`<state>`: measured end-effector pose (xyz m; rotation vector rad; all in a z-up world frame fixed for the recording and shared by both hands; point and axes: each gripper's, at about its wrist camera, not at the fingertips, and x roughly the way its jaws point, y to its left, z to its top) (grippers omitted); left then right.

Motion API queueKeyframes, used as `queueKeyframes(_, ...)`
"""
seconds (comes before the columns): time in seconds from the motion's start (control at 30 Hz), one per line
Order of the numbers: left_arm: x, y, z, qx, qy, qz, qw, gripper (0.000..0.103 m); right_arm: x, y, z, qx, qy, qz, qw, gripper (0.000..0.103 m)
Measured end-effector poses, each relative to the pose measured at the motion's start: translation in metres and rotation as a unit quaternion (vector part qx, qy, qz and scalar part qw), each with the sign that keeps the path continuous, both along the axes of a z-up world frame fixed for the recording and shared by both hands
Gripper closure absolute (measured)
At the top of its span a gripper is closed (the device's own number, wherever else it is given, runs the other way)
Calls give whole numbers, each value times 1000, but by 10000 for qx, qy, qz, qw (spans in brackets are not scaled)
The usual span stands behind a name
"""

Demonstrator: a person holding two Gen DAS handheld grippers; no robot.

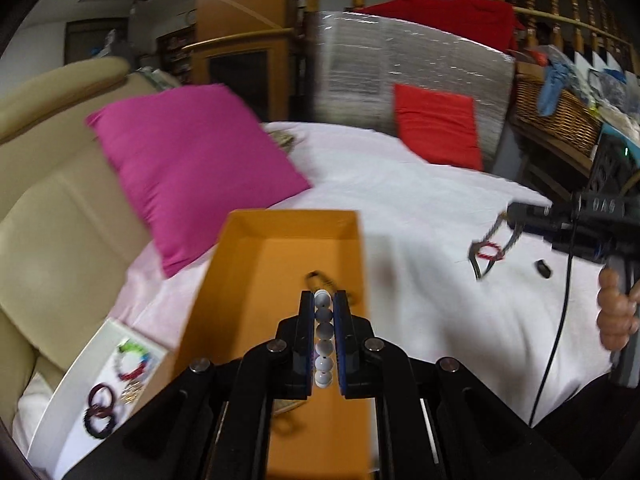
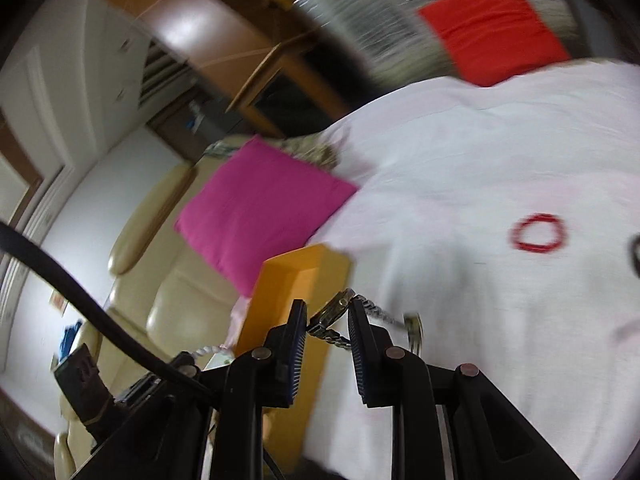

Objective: Organize jewelry
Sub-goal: 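Carry the white bracelet and watch toward the orange box, then open both tools over the orange box to drop the bracelet and watch, then move both tools back to the red bracelet and black hair tie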

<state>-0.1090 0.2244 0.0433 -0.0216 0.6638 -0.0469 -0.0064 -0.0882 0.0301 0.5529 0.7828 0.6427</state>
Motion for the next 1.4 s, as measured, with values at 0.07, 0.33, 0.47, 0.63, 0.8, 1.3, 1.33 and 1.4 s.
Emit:
queueKeyframes(0.07,3,14,-7,-47,91,105,9999,94,7,29,7,-19,-39,239,9997,80)
queueKeyframes(0.33,66,40,-32,-61,424,137,9990,94,58,129,17,-240,-51,813,9964,80)
queueKeyframes(0.47,98,41,-46,39,611,193,9979,94,89,166,0,-456,153,873,9950,80)
queueKeyframes(0.63,126,39,-76,160,1000,340,9943,94,124,196,-36,-829,447,822,9922,80)
queueKeyframes(0.8,135,44,-99,236,1239,553,9905,94,148,213,-73,-1283,802,767,9855,80)
queueKeyframes(1.3,93,29,-63,398,754,781,9933,53,112,103,-35,-368,266,279,9986,51)
queueKeyframes(1.33,93,15,-57,401,686,650,9947,53,103,84,-32,-405,189,182,9988,51)
queueKeyframes(1.4,94,-9,-47,411,586,421,9965,52,85,43,-29,-494,116,-50,9987,51)
